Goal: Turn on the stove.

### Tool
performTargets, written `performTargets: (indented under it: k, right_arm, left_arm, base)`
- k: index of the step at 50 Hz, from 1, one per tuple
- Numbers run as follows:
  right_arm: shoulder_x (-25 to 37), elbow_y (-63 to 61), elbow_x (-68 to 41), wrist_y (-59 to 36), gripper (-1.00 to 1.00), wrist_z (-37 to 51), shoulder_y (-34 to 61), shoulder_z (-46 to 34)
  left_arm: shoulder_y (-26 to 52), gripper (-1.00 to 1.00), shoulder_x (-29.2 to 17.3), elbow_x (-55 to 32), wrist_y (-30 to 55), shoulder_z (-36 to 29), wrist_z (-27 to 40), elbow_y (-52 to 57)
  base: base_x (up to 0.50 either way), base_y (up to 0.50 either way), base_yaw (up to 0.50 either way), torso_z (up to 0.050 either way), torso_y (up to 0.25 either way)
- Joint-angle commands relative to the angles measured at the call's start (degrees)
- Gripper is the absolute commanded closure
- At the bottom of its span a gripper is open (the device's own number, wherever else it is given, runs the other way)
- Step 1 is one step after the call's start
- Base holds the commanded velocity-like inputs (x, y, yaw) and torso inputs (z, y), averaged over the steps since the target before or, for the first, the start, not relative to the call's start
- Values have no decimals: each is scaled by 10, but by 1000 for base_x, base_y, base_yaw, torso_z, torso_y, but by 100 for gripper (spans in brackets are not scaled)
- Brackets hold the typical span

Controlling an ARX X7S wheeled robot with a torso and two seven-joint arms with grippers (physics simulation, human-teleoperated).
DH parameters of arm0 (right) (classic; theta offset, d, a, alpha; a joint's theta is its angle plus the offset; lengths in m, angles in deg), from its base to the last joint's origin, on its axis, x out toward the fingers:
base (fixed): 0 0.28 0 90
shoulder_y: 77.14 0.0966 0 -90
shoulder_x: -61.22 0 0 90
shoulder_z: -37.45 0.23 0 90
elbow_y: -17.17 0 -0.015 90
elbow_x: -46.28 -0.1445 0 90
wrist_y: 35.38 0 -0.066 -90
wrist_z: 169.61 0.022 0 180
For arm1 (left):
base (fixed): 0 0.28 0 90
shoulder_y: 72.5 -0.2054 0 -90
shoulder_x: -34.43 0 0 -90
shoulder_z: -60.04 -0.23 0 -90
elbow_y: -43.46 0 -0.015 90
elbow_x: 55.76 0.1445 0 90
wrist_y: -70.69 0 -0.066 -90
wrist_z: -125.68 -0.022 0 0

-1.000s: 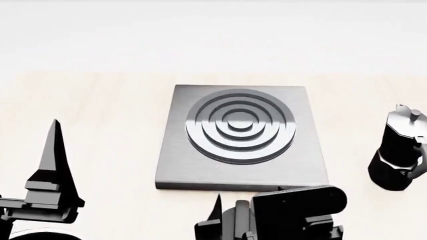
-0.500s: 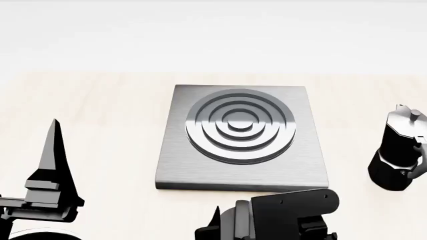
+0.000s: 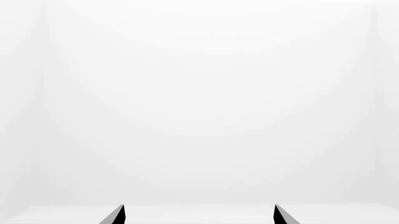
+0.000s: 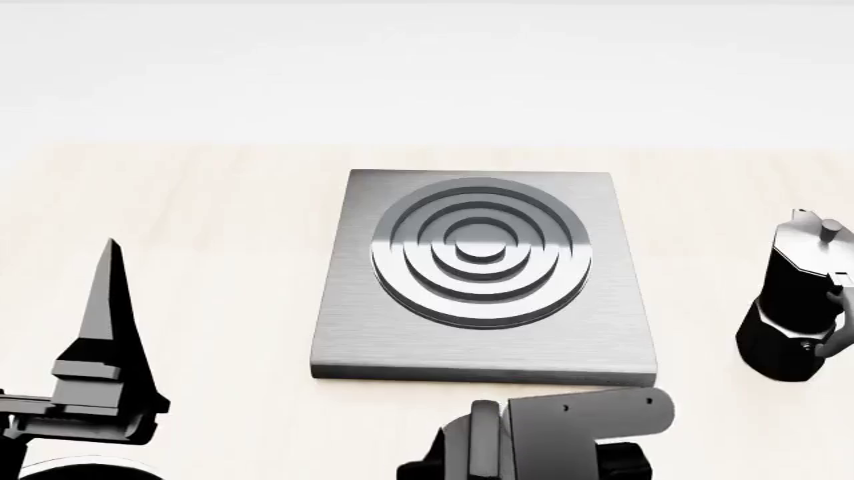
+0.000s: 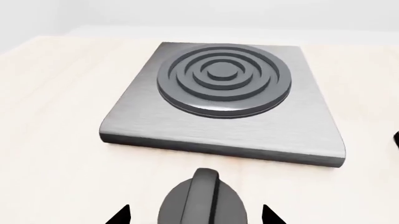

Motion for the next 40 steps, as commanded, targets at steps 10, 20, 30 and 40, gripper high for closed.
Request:
performTargets:
  k: [10,20,30,40]
  right_arm:
    - [2,44,5,27,-100,-12,-4,-12]
    - [3,64,9,43,-100,-15,-8,-15]
    - [2,86,13,60,-100,-22,-5,-22]
    - [2,117,18,76,-100,-29,2,-28]
  left_arm:
    - [2,-100,-2,0,-2,-4,4,-4]
    - [0,-100,-3,2,-10,-7,3,-11]
    - [2,-100,-5,-4,-4,-7,6,-4]
    - [3,-100,-7,-3,-7,-9,7,-7]
  base:
    - [0,0,0,0,0]
    - [0,0,0,0,0]
    - [0,0,0,0,0]
    - [0,0,0,0,0]
